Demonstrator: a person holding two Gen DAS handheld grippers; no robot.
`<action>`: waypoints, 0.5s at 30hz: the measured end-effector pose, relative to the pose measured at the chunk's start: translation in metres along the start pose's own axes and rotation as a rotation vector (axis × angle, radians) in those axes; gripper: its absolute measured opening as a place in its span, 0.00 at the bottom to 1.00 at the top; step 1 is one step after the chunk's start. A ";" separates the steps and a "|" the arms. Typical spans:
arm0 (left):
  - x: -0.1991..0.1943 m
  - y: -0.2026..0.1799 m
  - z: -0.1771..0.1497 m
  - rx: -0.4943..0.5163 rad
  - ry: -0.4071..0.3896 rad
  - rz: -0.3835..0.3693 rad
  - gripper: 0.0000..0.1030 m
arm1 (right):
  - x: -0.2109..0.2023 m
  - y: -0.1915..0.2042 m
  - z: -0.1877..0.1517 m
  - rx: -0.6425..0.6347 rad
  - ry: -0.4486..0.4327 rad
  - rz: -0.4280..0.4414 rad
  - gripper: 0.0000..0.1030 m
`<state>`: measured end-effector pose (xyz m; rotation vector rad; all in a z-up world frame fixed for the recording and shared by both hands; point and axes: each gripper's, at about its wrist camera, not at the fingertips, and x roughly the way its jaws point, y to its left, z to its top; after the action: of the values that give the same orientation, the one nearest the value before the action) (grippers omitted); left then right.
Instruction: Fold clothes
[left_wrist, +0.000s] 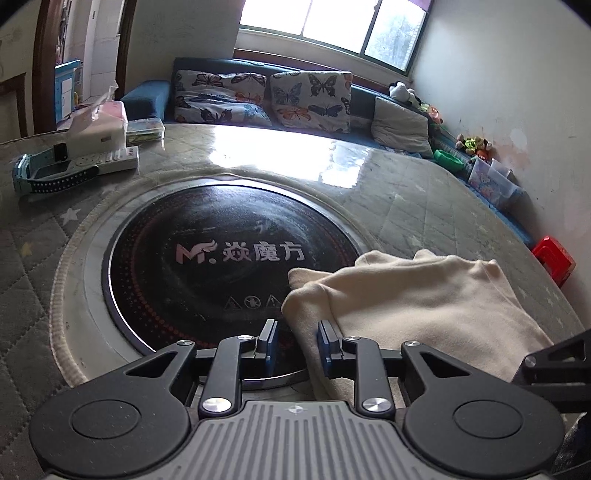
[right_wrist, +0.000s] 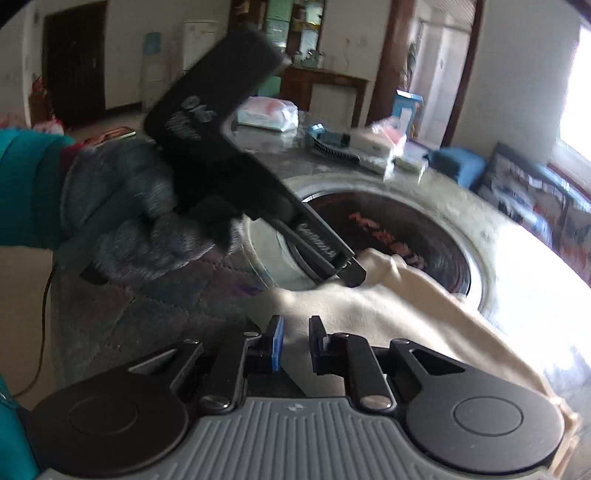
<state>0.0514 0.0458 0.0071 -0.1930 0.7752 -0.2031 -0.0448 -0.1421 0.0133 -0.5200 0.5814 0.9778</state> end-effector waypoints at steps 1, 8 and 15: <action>-0.002 0.002 0.000 -0.013 -0.002 0.000 0.24 | 0.001 0.003 0.001 -0.011 -0.001 -0.002 0.15; -0.019 0.012 -0.002 -0.093 -0.009 0.007 0.30 | 0.012 0.019 0.003 -0.082 0.010 -0.028 0.27; -0.028 0.015 -0.009 -0.210 -0.007 -0.029 0.47 | 0.021 0.033 0.002 -0.128 0.031 -0.079 0.25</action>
<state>0.0269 0.0662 0.0157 -0.4034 0.7872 -0.1479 -0.0645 -0.1126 -0.0046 -0.6687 0.5246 0.9372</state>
